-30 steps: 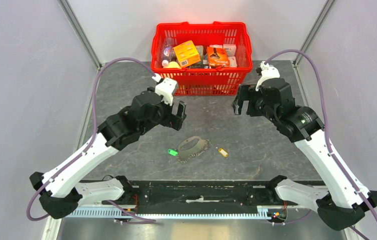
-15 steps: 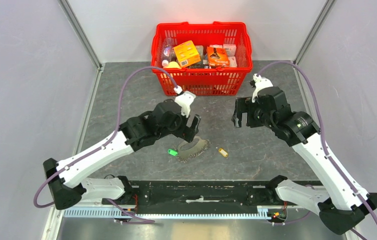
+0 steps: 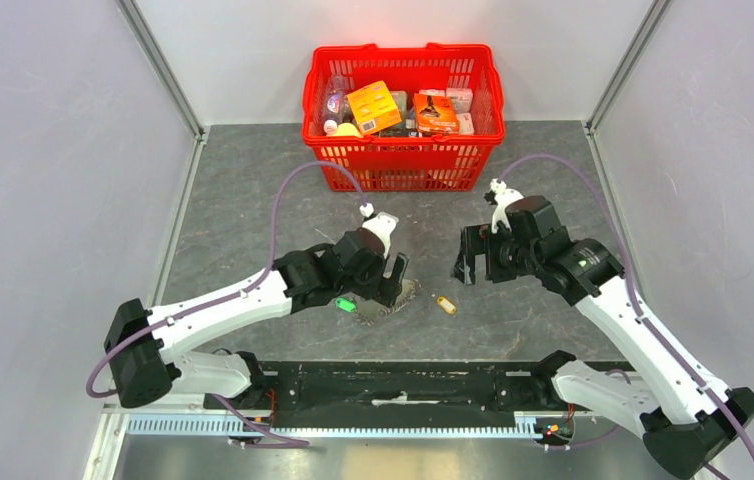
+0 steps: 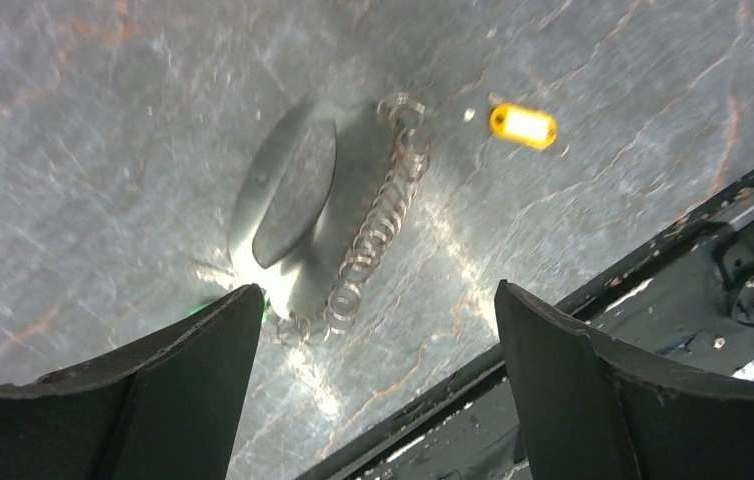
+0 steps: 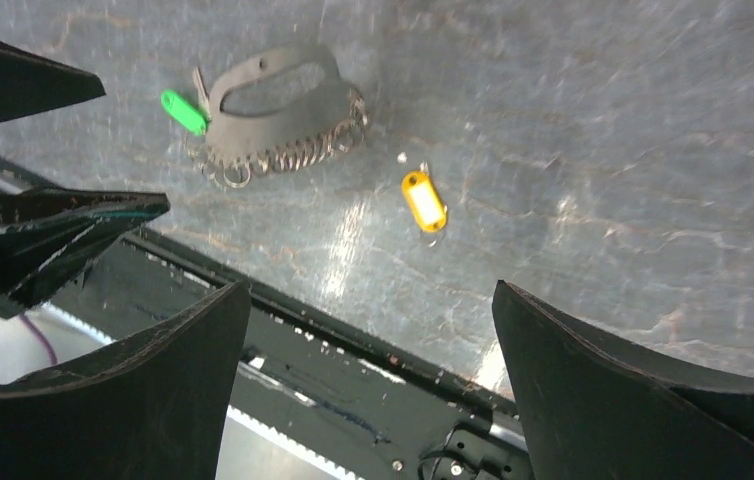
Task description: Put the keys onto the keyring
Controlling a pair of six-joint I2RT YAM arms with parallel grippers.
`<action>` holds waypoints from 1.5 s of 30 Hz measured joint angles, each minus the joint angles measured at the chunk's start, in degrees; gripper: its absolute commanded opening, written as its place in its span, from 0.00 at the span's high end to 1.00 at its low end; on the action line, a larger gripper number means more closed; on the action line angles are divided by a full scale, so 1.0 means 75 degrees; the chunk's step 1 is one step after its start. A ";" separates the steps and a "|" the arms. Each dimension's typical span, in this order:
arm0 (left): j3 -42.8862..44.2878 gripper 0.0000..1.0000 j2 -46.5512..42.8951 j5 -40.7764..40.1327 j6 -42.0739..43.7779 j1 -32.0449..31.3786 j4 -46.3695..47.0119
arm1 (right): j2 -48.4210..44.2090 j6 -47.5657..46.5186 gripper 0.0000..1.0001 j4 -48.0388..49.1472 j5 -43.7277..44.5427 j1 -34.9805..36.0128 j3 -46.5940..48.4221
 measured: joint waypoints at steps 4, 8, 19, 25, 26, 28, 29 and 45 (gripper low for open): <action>-0.0769 0.10 -0.0207 -0.0125 -0.0568 -0.0067 0.0003 | 0.0000 0.0146 0.01 0.0184 -0.0510 0.0044 -0.0586; -0.1306 0.13 -0.0554 -0.0440 -0.1005 -0.0093 -0.0143 | 0.0000 0.0309 0.06 0.0321 -0.0781 0.0172 -0.0854; -0.2002 0.33 -0.1107 -0.0938 -0.1865 -0.0102 -0.0600 | 0.0781 0.0801 0.11 0.1061 -0.0868 0.1463 -0.1014; -0.2017 0.42 -0.1107 -0.1075 -0.2430 -0.0105 -0.0755 | 0.0994 0.0839 0.11 0.1107 -0.0545 0.1673 -0.1011; -0.2040 0.44 -0.1107 -0.1072 -0.2489 -0.0105 -0.0752 | 0.0979 0.0845 0.11 0.1105 -0.0513 0.1673 -0.1011; -0.2145 0.52 -0.1110 -0.1046 -0.2626 -0.0105 -0.0740 | 0.0927 0.0857 0.11 0.1102 -0.0452 0.1673 -0.1011; -0.2215 0.54 -0.1116 -0.1029 -0.2675 -0.0105 -0.0731 | 0.0880 0.0860 0.11 0.1099 -0.0405 0.1673 -0.1011; -0.2949 0.64 -0.0979 -0.0245 -0.2806 -0.0108 0.0035 | 0.0711 0.0915 0.15 0.1134 -0.0102 0.1687 -0.1119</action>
